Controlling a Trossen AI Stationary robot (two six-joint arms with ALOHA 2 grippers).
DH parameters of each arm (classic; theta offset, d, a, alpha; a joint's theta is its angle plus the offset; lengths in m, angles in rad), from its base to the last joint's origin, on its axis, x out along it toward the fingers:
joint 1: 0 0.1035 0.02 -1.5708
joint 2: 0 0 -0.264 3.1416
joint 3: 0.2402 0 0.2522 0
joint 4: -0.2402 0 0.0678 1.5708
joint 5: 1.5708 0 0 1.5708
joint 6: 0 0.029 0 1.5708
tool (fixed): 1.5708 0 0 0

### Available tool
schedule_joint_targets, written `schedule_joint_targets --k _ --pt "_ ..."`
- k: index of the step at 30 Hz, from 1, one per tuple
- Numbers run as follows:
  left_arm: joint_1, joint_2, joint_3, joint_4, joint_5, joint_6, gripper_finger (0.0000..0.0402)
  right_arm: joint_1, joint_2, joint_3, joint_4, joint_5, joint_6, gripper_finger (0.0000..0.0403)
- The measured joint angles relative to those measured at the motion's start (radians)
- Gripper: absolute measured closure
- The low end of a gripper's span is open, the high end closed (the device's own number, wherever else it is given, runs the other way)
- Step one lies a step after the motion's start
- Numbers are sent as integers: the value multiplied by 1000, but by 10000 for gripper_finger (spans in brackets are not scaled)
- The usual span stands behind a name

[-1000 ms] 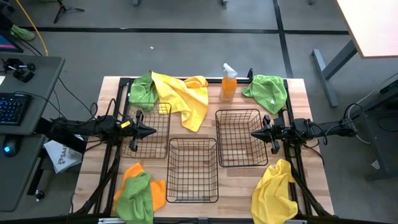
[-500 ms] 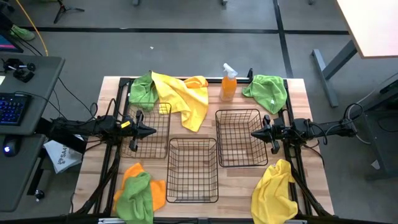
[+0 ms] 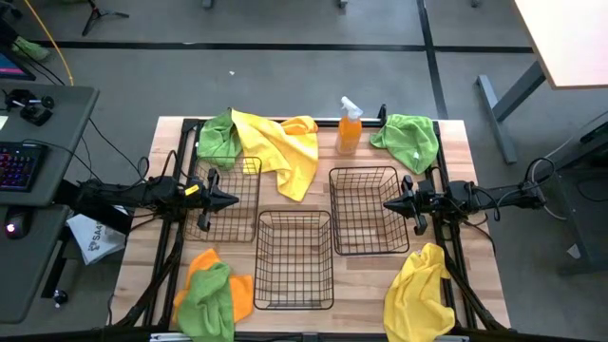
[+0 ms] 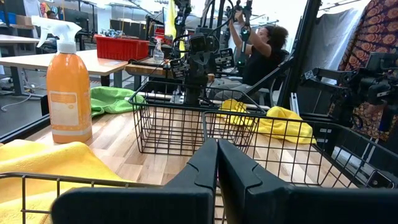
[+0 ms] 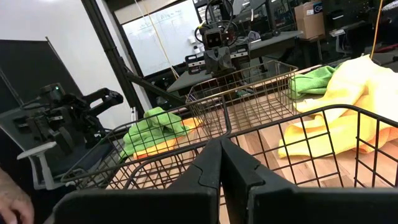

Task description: Sort microfiber towel by color & place in baskets

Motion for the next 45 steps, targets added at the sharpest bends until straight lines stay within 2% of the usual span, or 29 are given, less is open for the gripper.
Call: schedule_joint_targets --k 4,7,9,13,15,17,19,21,25,27,29,33,37,43,45 --pt "0 0 0 0 0 0 401 0 0 0 2 9 -6 403" --pt "0 0 0 0 0 0 401 0 1 0 85 120 -6 403" --pt "0 0 0 0 0 0 401 0 1 0 234 247 72 403" --pt "0 0 0 0 0 0 401 0 1 0 685 647 251 403" --pt "0 0 0 0 0 0 401 -2 -1 15 818 801 165 403" --pt "0 0 0 0 0 0 401 -7 -1 59 868 844 10 403" --pt "0 0 0 0 0 0 401 -7 1 138 764 845 -24 403" --pt "0 0 0 0 0 0 401 -7 25 256 460 843 34 403" --pt "0 0 0 0 0 0 401 -30 186 536 -269 847 374 403" --pt "0 0 0 0 0 0 401 -60 283 659 -520 820 499 403" --pt "0 0 0 0 0 0 401 -99 378 753 -682 786 543 403" --pt "0 0 0 0 0 0 401 -224 544 861 -785 686 471 403" --pt "0 0 0 0 0 0 401 -452 689 906 -796 531 427 403" --pt "0 0 0 0 0 0 401 -910 946 893 -712 125 340 403" --pt "0 0 0 0 0 0 401 -1025 1033 893 -711 39 305 403"
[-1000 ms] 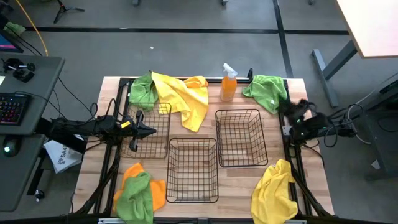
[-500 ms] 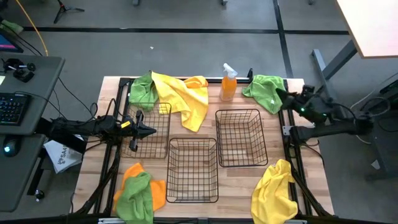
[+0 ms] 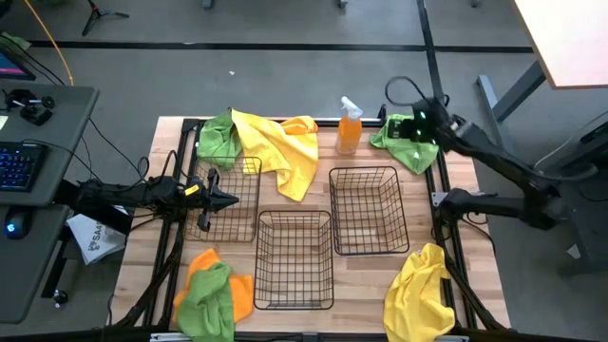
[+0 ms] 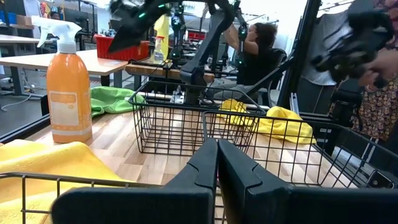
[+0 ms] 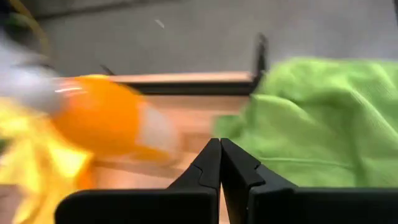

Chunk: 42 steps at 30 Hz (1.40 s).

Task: Sort microfiber towel by color & place in baskets
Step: Put the top right green microfiber cloth into the right basket

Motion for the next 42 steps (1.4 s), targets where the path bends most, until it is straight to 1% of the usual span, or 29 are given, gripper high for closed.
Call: schedule_joint_targets --k 3,5,9,12,15,18,21,27,28,30,32,35,42 --pt "0 0 0 0 0 0 401 -119 104 0 2 -99 -37 403" --pt "0 0 0 0 0 0 401 -163 160 0 2 -141 -63 403" --pt "0 0 0 0 0 0 401 -210 257 0 0 -133 -125 403" --pt "0 0 0 0 0 0 401 -222 308 0 14 -122 -100 401" --pt "0 0 0 0 0 0 401 -227 353 0 57 -113 -97 387" --pt "0 0 0 0 0 0 401 -241 403 0 79 -113 -94 354" --pt "0 0 0 0 0 0 401 -248 456 0 94 -100 -94 302" --pt "0 0 0 0 0 0 401 -206 524 16 118 57 -18 188" --pt "0 0 0 0 0 0 401 -202 535 20 112 68 -14 174" --pt "0 0 0 0 0 0 401 -198 557 30 127 55 -9 154" --pt "0 0 0 0 0 0 401 -197 587 42 143 17 5 145" --pt "0 0 0 0 0 0 401 -176 630 56 111 18 8 144" --pt "0 0 0 0 0 0 401 -114 693 67 104 87 28 158"
